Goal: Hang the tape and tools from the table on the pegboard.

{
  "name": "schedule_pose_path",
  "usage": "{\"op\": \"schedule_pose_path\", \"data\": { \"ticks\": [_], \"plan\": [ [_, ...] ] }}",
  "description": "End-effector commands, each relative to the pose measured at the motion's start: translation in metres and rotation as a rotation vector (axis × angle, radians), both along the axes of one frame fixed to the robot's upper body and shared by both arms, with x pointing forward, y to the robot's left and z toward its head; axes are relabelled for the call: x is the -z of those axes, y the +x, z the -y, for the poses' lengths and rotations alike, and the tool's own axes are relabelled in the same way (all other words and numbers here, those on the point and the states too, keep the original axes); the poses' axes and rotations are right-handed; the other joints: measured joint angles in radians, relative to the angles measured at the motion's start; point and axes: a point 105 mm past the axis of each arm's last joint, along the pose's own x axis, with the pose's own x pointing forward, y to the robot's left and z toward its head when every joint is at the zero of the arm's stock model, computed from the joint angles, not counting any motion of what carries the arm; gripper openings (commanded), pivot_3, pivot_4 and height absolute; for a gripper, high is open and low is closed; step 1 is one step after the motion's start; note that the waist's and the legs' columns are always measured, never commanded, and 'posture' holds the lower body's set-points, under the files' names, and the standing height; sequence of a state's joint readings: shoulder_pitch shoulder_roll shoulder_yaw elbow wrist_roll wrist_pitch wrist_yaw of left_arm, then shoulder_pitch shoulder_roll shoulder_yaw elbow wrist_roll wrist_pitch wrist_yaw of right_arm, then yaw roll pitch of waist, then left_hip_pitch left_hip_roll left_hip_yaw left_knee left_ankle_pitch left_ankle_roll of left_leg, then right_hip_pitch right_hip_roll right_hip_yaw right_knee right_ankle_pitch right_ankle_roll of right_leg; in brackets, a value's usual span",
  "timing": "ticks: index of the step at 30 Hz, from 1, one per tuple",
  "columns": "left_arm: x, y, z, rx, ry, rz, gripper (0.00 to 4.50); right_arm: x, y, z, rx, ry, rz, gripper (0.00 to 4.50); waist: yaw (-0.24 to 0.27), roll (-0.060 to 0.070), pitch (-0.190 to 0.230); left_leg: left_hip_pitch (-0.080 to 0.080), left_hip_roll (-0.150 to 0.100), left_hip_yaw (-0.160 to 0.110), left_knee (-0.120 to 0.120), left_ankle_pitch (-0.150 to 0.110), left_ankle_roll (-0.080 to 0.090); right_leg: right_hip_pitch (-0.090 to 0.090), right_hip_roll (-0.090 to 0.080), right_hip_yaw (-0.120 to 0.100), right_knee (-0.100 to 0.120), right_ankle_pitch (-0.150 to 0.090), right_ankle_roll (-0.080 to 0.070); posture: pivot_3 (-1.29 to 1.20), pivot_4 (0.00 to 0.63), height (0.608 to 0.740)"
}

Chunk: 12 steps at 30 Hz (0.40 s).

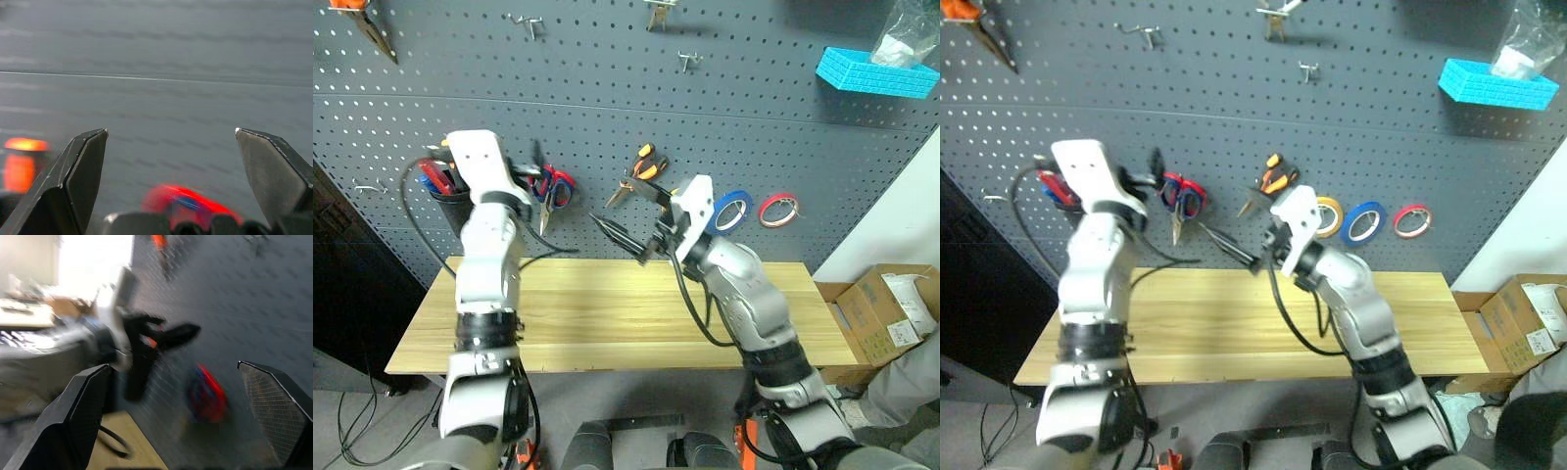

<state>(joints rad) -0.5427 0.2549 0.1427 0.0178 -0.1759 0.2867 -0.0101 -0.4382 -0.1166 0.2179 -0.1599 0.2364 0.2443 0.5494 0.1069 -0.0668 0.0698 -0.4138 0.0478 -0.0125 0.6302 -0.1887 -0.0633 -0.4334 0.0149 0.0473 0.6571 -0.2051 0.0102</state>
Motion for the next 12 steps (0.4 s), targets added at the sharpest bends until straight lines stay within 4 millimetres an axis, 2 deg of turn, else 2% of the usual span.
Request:
{"op": "schedule_pose_path", "data": {
  "ticks": [1,3,6,10,12],
  "plan": [
    [0.024,-0.013,0.026,0.08,-0.014,-0.076,4.47,0.023,0.008,0.034,0.239,-0.09,-0.036,4.5,-0.002,0.003,-0.001,0.001,0.0,0.0,0.0,0.0,0.0,0.0,0.0,0.0,0.001,-0.002,0.0,0.18,0.029,0.74],
    [0.051,-0.021,0.031,0.094,-0.011,-0.15,4.47,0.051,0.012,0.06,0.393,-0.136,-0.116,4.5,-0.01,0.005,0.0,0.006,0.0,0.0,-0.001,0.0,0.0,0.003,0.001,0.001,0.002,-0.006,0.001,0.17,0.03,0.74],
    [0.079,-0.029,0.028,0.077,-0.017,-0.227,4.47,0.078,0.014,0.086,0.542,-0.167,-0.208,4.5,-0.029,0.008,0.002,0.017,0.001,-0.001,-0.001,0.0,0.0,0.013,0.001,0.0,0.002,-0.011,-0.007,0.16,0.032,0.74],
    [0.117,-0.041,0.007,0.008,-0.037,-0.347,4.47,0.115,0.01,0.113,0.66,-0.228,-0.314,4.5,-0.056,0.013,0.0,0.019,0.0,-0.002,-0.001,0.0,0.0,0.015,0.001,0.0,0.0,-0.011,-0.007,0.13,0.027,0.74],
    [0.127,-0.046,-0.003,-0.019,-0.048,-0.381,4.47,0.122,0.01,0.121,0.702,-0.221,-0.343,4.5,-0.061,0.015,-0.001,0.022,-0.001,-0.002,-0.001,0.0,0.0,0.018,0.0,0.0,-0.002,-0.011,-0.007,0.12,0.024,0.74]
  ]
}}
